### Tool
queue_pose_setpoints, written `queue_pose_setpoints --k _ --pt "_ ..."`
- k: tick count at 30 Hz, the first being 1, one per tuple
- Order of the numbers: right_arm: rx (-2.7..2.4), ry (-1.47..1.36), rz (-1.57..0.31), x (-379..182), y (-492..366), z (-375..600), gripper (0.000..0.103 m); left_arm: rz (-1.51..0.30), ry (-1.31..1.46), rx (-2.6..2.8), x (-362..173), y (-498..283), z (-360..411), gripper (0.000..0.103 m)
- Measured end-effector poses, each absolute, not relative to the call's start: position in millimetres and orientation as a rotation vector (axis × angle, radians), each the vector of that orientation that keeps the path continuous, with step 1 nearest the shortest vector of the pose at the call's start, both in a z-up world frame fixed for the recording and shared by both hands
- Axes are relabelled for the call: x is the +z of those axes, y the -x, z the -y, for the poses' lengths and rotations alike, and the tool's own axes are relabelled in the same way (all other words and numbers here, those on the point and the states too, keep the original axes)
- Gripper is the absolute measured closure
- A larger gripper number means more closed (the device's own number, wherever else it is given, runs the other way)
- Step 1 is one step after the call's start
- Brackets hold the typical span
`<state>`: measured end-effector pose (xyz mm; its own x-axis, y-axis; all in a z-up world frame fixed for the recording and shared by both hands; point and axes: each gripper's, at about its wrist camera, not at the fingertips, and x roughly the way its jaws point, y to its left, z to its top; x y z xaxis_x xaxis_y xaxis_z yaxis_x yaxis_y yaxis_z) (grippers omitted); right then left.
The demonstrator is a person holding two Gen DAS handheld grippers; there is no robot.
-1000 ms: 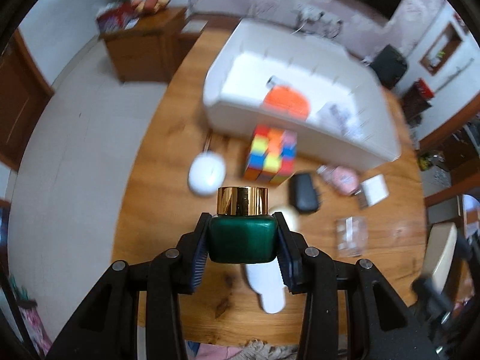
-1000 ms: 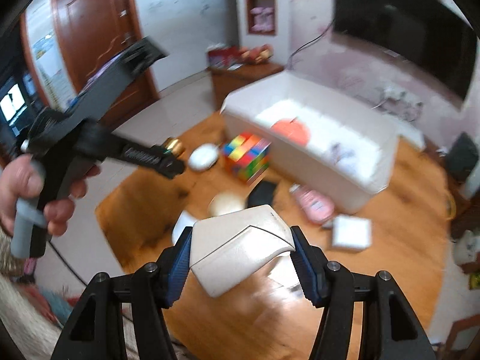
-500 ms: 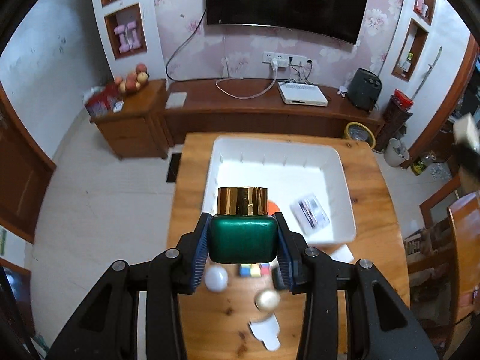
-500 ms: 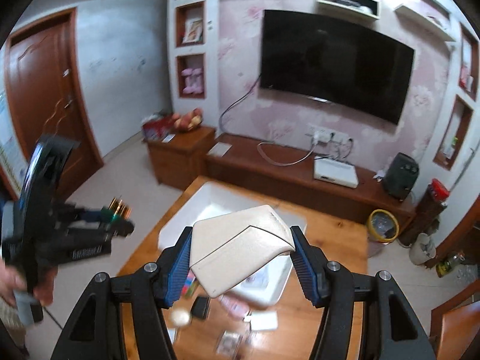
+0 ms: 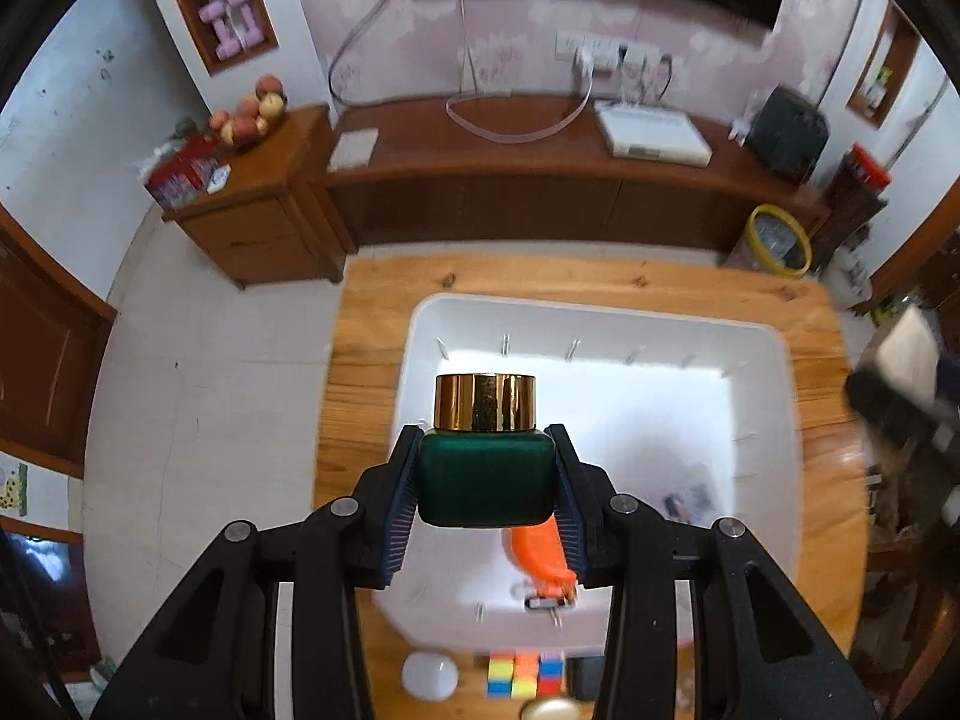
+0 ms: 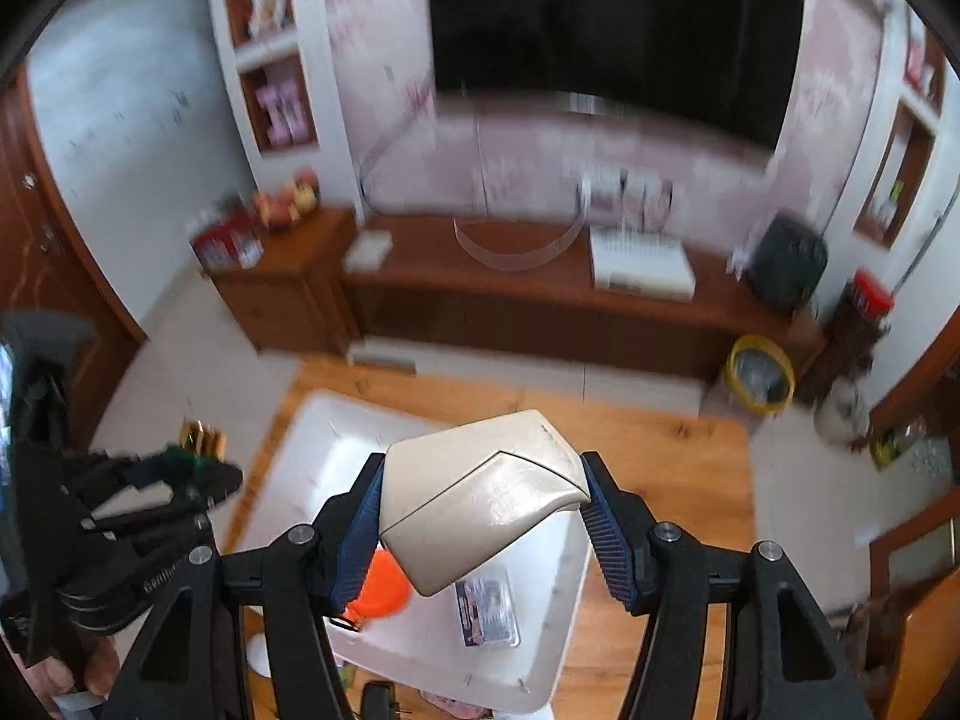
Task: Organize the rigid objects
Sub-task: 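Lift the green jar and beige piece into the white bin and release both, then withdraw both tools from the bin back over the table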
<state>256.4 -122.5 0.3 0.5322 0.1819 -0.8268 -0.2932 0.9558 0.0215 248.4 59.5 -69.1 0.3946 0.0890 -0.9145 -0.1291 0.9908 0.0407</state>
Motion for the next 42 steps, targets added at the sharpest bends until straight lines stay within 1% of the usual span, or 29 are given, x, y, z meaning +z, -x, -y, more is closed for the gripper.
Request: queue_pose_setpoints --k 3,8,16,19,20,21,22,23,24,25,26,28,29,42 --pt "0.29 0.164 -1.055 -52 -272 110 0.041 -1.225 0.027 0.135 -109 -266 -54 0.059" --pt "0.31 0.243 -1.143 -113 -277 93 0.041 -1.304 -0.022 0.132 -155 -277 -49 0.059" --pt "0.286 0.288 -1.257 -169 -289 89 0.04 -1.358 -0.076 0.124 -185 -279 -45 0.059" --pt "0.276 0.293 -1.282 -178 -292 90 0.04 -1.379 -0.072 0.104 -189 -278 -42 0.059" --pt "0.275 0.291 -1.291 -182 -292 91 0.039 -1.383 -0.069 0.098 -189 -278 -41 0.056" --pt "0.276 0.286 -1.293 -183 -291 92 0.036 -1.384 -0.056 0.077 -188 -276 -39 0.052" --pt "0.281 0.27 -1.291 -183 -289 94 0.034 -1.384 -0.05 0.068 -187 -275 -39 0.043" --pt "0.291 0.255 -1.291 -182 -288 95 0.03 -1.38 -0.056 0.078 -184 -274 -38 0.036" --pt "0.291 0.244 -1.292 -179 -286 98 0.03 -1.372 -0.063 0.087 -181 -272 -38 0.032" --pt "0.292 0.234 -1.294 -177 -286 101 0.03 -1.364 -0.066 0.096 -178 -271 -39 0.024" --pt "0.297 0.216 -1.299 -174 -284 105 0.03 -1.362 -0.063 0.1 -176 -270 -40 0.019" --pt "0.296 0.186 -1.306 -169 -283 112 0.021 -1.341 -0.026 0.097 -166 -264 -43 0.017" --pt "0.299 0.162 -1.3 -164 -280 118 0.019 -1.33 -0.013 0.093 -160 -262 -44 0.017" --pt "0.326 0.163 -1.216 -107 -215 128 0.019 -1.185 -0.094 0.021 -86 -207 -34 0.016"
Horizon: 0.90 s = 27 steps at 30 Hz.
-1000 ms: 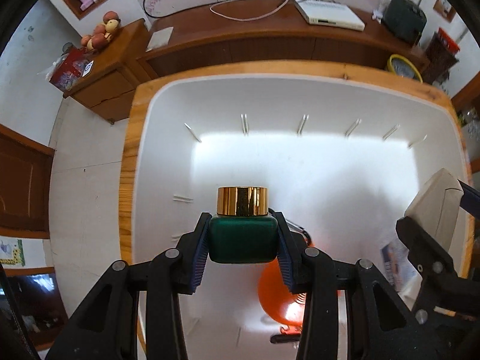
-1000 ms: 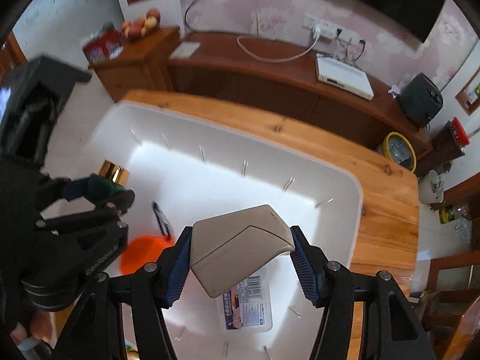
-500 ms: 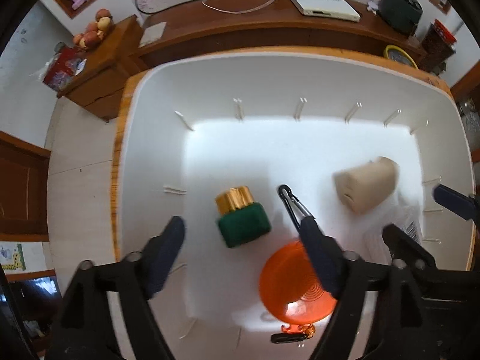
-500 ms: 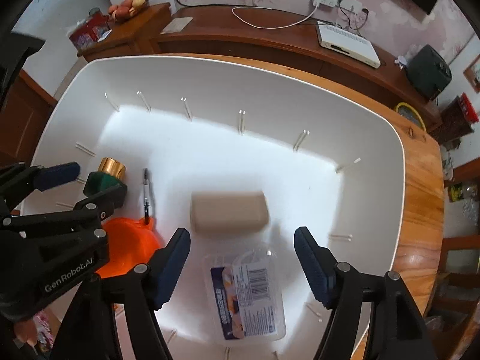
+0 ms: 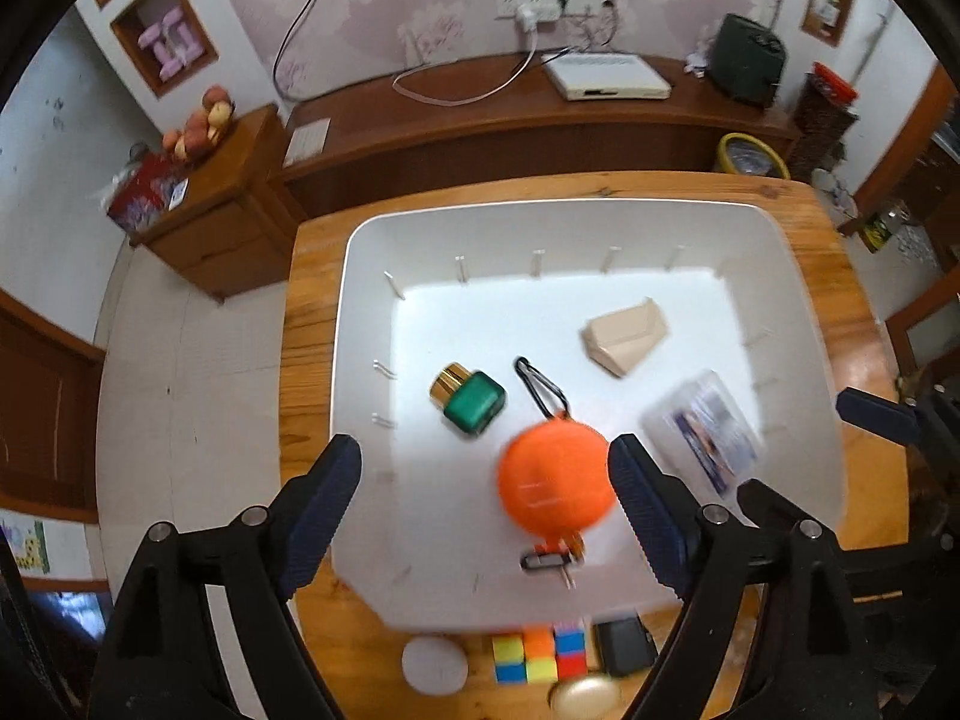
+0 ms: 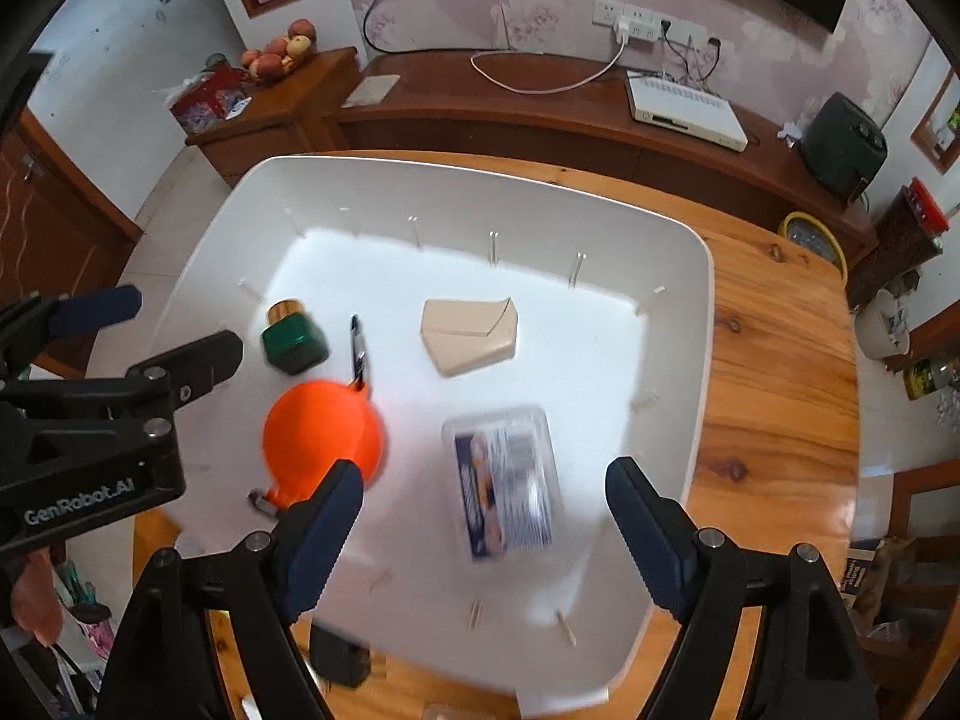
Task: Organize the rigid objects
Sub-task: 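Withdraw both tools from the bin back over the table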
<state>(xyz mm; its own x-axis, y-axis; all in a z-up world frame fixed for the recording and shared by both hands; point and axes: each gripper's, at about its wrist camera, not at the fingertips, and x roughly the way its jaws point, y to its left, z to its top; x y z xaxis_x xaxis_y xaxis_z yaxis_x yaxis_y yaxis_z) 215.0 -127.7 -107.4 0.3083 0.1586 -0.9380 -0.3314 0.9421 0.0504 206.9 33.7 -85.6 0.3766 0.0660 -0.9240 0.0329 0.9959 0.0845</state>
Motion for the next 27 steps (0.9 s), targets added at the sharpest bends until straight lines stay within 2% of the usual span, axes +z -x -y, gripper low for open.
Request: queue_pose_setpoints --k 15,27 --pt "0.276 0.079 -1.016 -35 -100 180 0.019 -1.069 -0.053 -0.127 -18 -105 -20 0.016" --pt "0.339 0.014 -0.927 -31 -33 206 0.019 -0.973 -0.055 -0.164 -10 -34 -6 0.016"
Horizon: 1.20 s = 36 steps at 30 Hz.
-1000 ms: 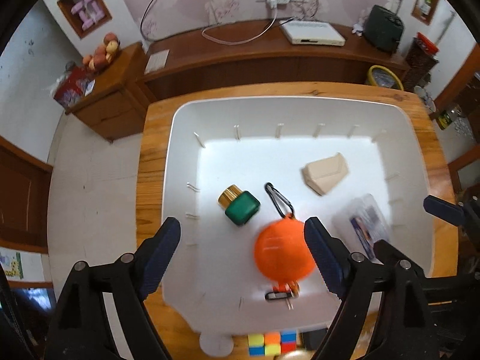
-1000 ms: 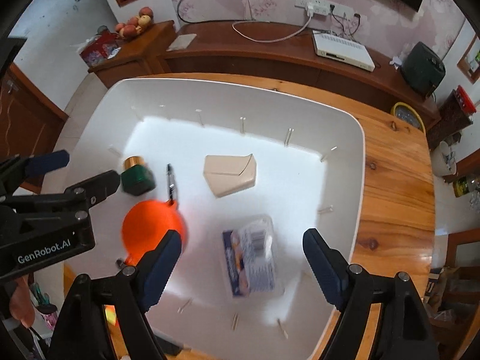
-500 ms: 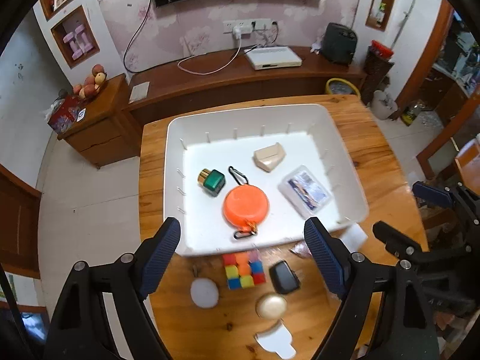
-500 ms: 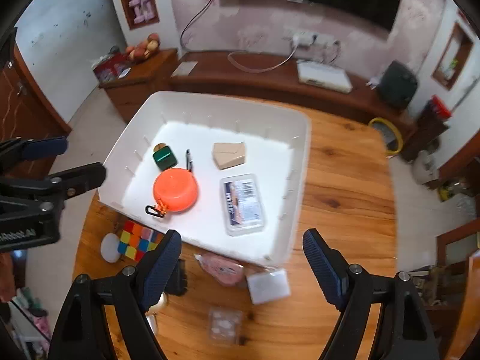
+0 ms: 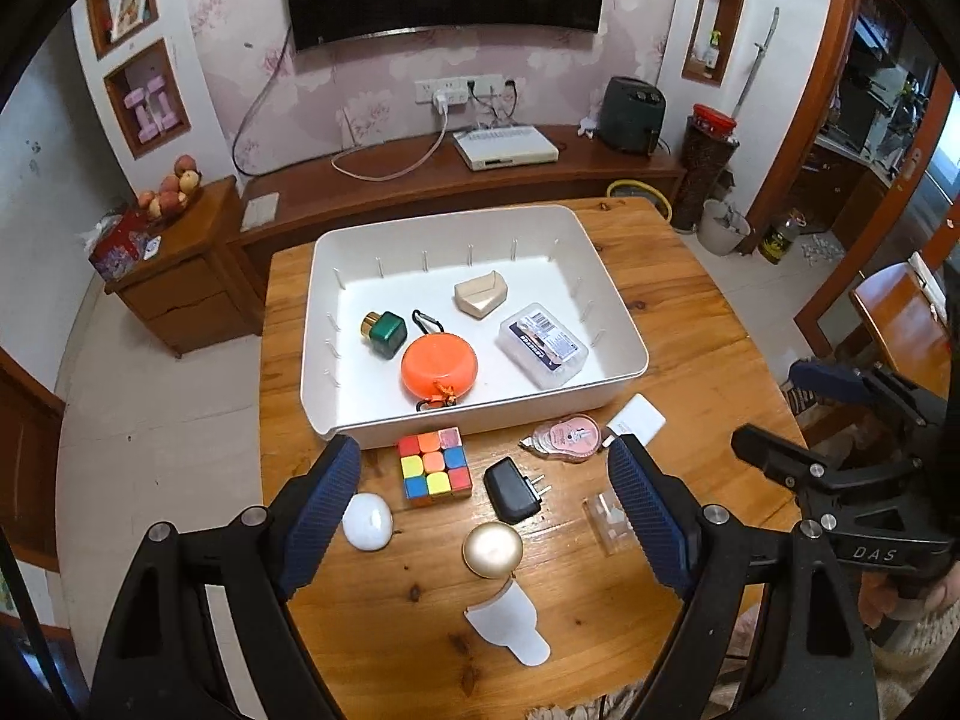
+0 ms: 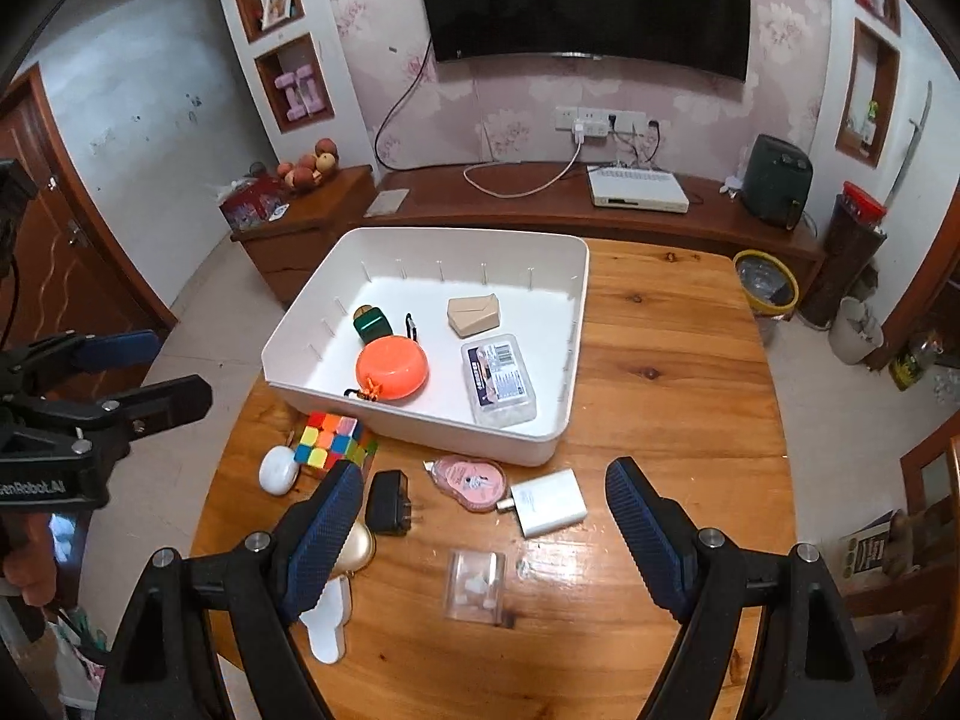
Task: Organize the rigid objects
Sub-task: 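Withdraw both tools from the bin back over the table, then grasp the white curved piece with the left tool while the right tool grasps the clear box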
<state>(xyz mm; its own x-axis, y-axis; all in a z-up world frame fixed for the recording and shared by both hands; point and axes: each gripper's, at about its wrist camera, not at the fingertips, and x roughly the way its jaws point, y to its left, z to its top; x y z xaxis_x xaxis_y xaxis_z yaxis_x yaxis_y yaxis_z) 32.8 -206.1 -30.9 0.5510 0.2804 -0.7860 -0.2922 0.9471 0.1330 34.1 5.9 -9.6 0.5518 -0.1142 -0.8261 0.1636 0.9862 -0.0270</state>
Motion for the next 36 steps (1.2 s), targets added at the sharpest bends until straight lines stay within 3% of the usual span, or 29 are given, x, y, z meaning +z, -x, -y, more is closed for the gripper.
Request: queue_pose_setpoints --k 7,25,36 --pt "0.362 -0.032 -0.927 -56 -10 214 0.019 -0.935 -0.027 -0.128 -27 -5 -13 0.016" --pt "0.267 -0.057 -1.017 -146 7 218 0.019 -1.16 0.172 -0.032 -158 24 -33 0.016" --pt "0.276 -0.005 -1.068 -186 7 212 0.019 -1.233 0.247 -0.034 -202 29 -25 0.016"
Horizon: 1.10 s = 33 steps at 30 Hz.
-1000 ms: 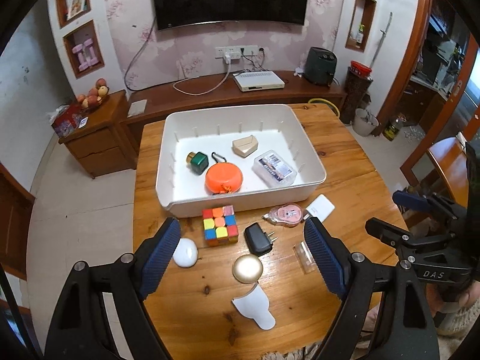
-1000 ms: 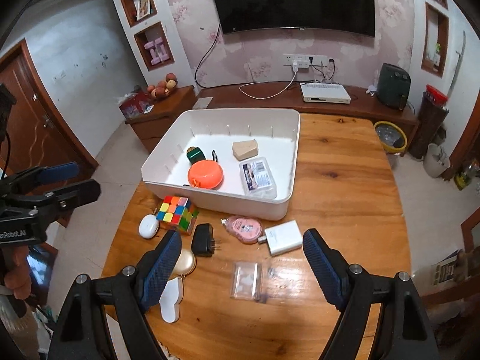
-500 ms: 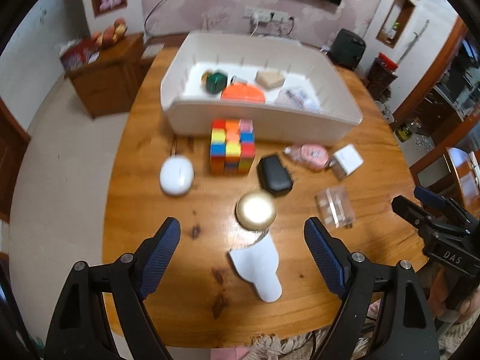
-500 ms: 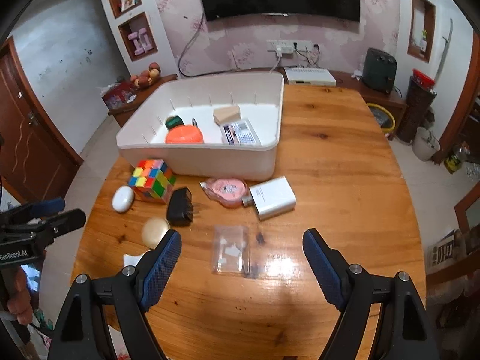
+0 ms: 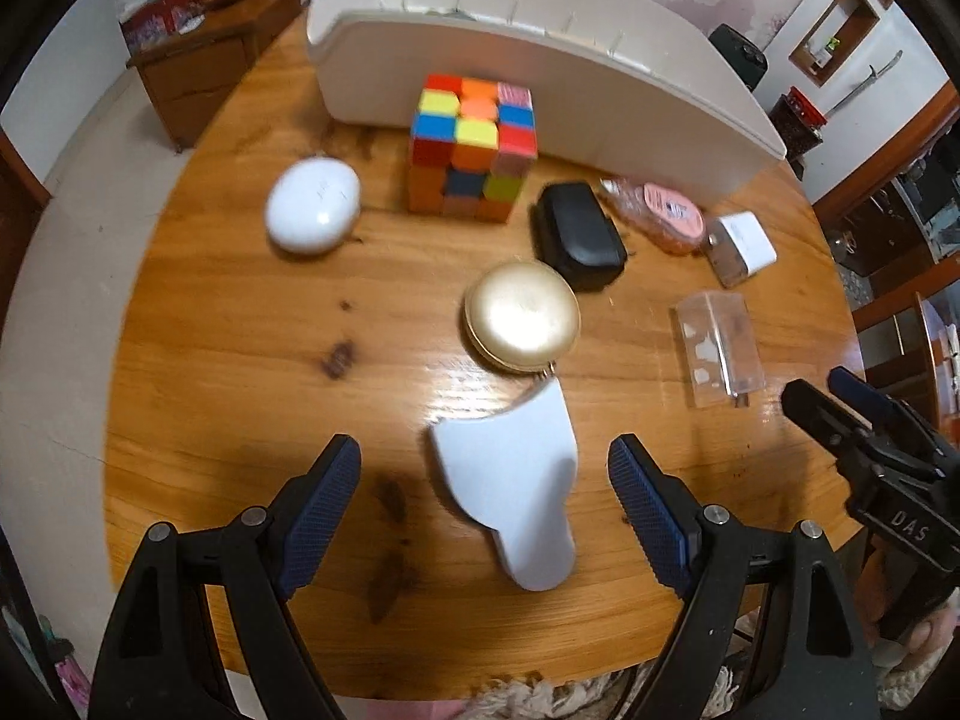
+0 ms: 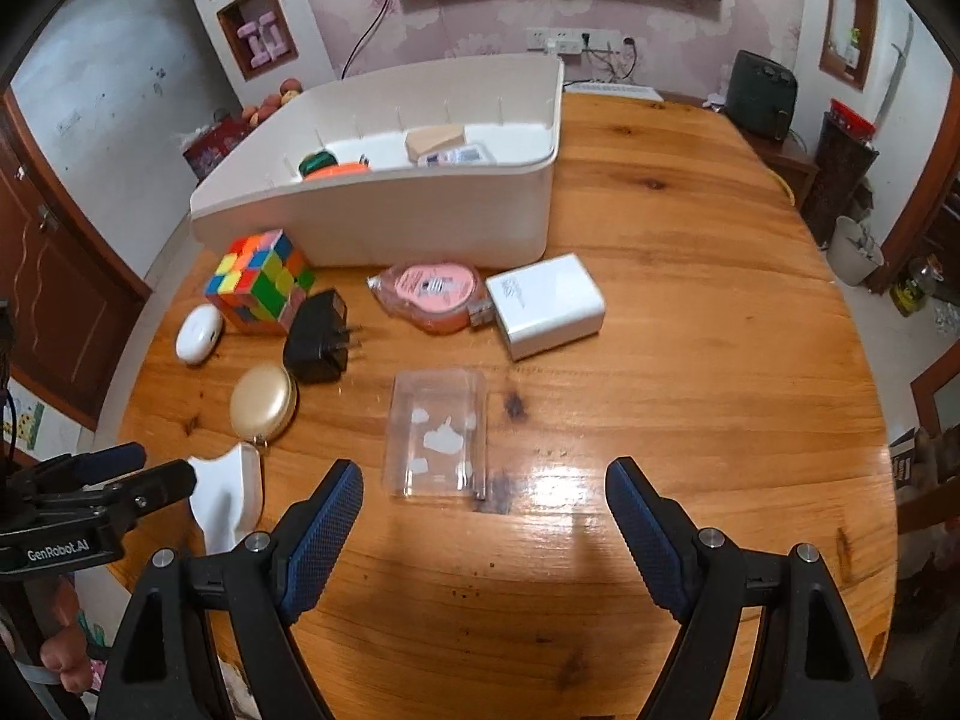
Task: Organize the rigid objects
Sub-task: 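Grasp the white curved piece with the left tool while the right tool grasps the clear box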
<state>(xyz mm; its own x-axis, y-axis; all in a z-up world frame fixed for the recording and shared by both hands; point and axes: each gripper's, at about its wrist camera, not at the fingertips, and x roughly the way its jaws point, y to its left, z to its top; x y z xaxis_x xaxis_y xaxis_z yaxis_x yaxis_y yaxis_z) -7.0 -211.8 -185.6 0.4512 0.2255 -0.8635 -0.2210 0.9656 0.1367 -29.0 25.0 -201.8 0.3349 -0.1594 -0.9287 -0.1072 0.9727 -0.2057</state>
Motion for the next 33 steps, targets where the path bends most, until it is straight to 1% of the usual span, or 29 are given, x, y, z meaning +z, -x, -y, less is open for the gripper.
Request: queue_pose_setpoints --k 5,12,21,30,32,33 --pt "0.274 0.014 -1.102 -201 4 208 0.019 -1.244 0.275 -0.027 -209 29 -25 0.016" --pt "0.281 0.048 -1.106 -210 2 199 0.019 -1.274 0.301 0.014 -220 23 -27 0.016" --pt "0.276 0.113 -1.092 -219 -7 183 0.019 -1.273 0.254 0.105 -220 19 -21 0.016" --pt "0.253 0.149 -1.109 -237 -18 173 0.02 -1.322 0.154 0.205 -224 22 -11 0.016" --pt "0.253 0.151 -1.102 -237 -18 173 0.02 -1.323 0.16 0.209 -223 23 -13 0.016" --pt "0.255 0.151 -1.098 -237 -18 172 0.023 -1.324 0.165 0.213 -223 25 -15 0.016"
